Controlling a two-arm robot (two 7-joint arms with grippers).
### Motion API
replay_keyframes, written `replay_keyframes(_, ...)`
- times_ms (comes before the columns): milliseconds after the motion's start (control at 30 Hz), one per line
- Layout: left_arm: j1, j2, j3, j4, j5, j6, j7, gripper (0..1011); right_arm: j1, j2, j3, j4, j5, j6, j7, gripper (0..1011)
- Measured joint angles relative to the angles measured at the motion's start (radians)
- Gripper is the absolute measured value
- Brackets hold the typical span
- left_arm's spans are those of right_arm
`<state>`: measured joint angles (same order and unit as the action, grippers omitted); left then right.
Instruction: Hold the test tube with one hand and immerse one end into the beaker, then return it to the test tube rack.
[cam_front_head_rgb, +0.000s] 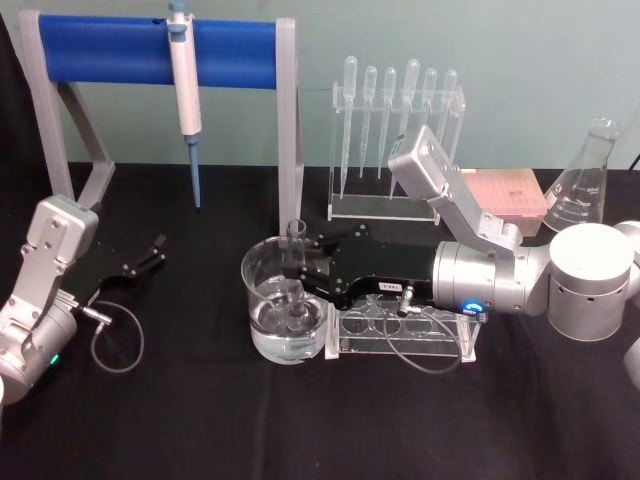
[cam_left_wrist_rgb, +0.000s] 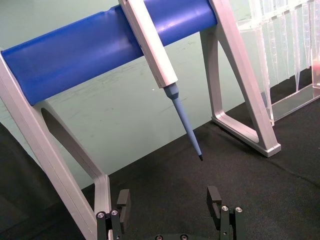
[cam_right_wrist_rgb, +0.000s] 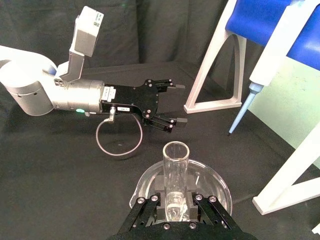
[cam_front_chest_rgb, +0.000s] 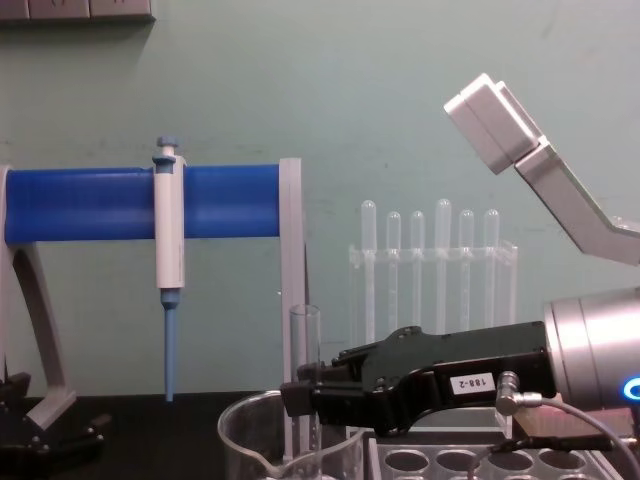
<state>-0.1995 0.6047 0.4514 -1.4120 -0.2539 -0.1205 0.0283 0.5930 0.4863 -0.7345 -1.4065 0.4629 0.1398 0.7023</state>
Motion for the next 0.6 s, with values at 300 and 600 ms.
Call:
replay_keyframes(300,0.0,0.0,0.0,0.0,0.0,0.0,0.0,1000,0.0,0.0,0.0,0.0,0.0,0.0,0.0,239)
replay_keyframes(600,0.0,0.0,0.0,0.0,0.0,0.0,0.0,1000,0.0,0.0,0.0,0.0,0.0,0.0,0.0,241)
